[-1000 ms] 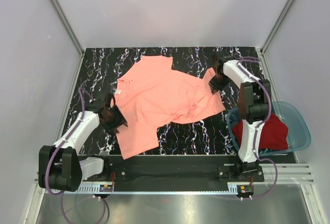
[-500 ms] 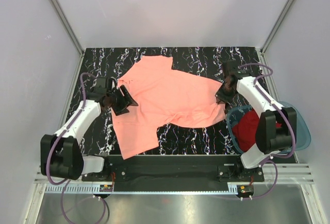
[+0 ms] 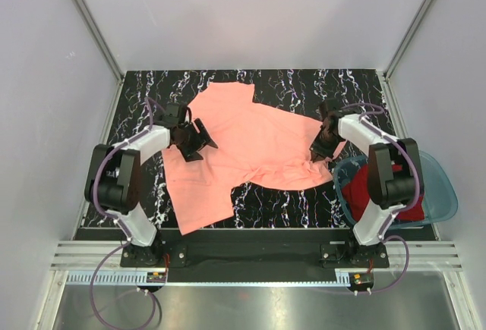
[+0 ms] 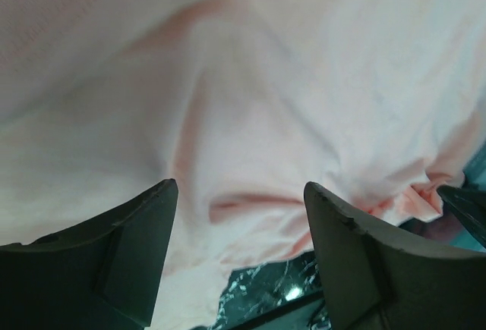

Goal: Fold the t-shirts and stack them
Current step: Flatten the tshirt out

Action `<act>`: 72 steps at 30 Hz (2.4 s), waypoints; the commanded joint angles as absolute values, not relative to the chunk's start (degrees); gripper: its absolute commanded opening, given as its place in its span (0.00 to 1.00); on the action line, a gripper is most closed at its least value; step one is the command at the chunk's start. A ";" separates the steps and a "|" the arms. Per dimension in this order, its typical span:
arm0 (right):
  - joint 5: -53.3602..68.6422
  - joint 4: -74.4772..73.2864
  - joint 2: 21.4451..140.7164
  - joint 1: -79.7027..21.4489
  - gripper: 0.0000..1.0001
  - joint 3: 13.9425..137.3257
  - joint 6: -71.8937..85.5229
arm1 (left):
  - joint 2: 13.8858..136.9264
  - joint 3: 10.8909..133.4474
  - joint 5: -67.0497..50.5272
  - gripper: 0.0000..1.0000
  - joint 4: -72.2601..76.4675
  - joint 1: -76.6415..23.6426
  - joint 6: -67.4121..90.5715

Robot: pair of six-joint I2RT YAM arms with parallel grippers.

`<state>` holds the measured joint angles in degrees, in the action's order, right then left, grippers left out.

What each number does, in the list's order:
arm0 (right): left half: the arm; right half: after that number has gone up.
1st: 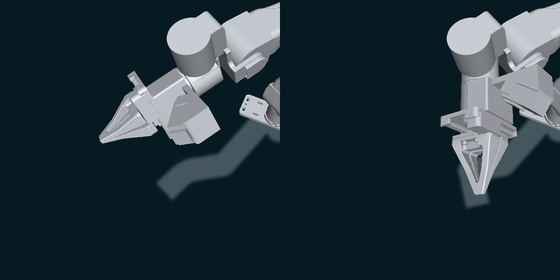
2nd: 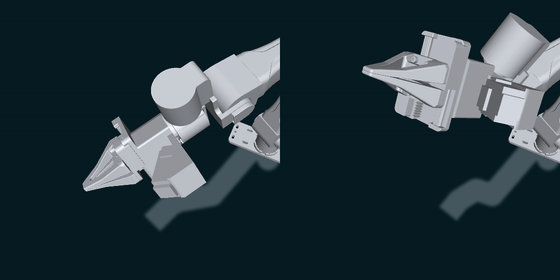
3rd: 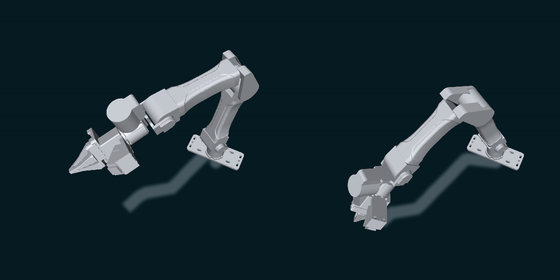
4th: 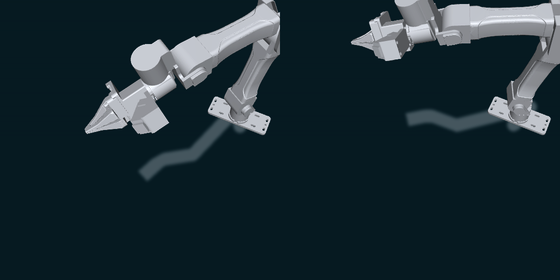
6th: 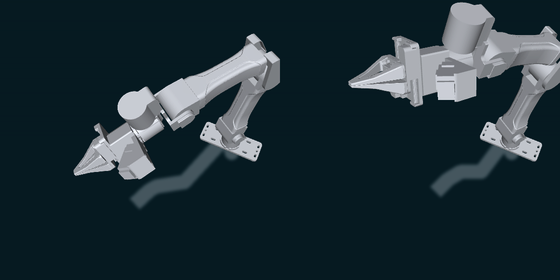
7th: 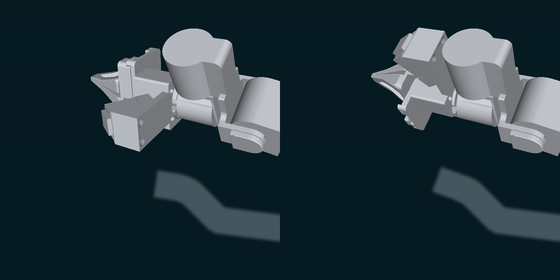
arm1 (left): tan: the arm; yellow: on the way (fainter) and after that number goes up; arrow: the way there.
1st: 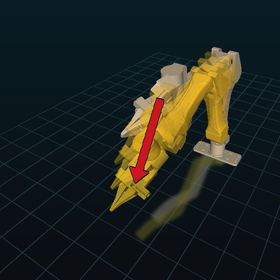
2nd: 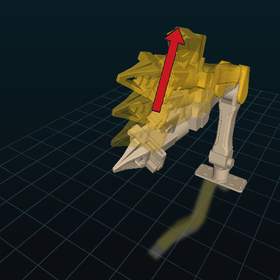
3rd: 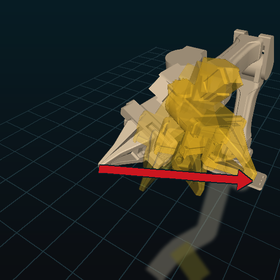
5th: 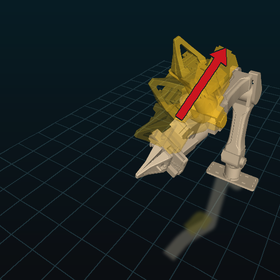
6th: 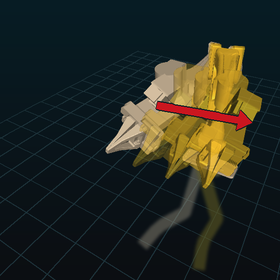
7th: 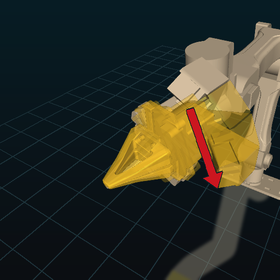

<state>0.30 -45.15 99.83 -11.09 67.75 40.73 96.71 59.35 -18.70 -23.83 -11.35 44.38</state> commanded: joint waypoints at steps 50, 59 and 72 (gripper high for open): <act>2.27 -55.46 108.46 -8.18 0.66 92.81 42.58 | 89.48 70.75 -9.13 0.80 -35.77 -14.15 31.72; 3.16 -49.48 105.20 -7.30 0.71 82.62 58.96 | 82.54 64.78 -7.49 0.77 -38.13 -14.33 36.64; 2.99 -45.44 110.65 -5.71 0.57 82.88 60.82 | 84.64 67.41 -5.28 0.77 -40.96 -12.92 34.28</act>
<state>2.70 -46.76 109.89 -5.93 81.58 59.00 83.74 63.44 -6.76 -41.52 -13.21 35.97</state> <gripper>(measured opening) 0.585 0.766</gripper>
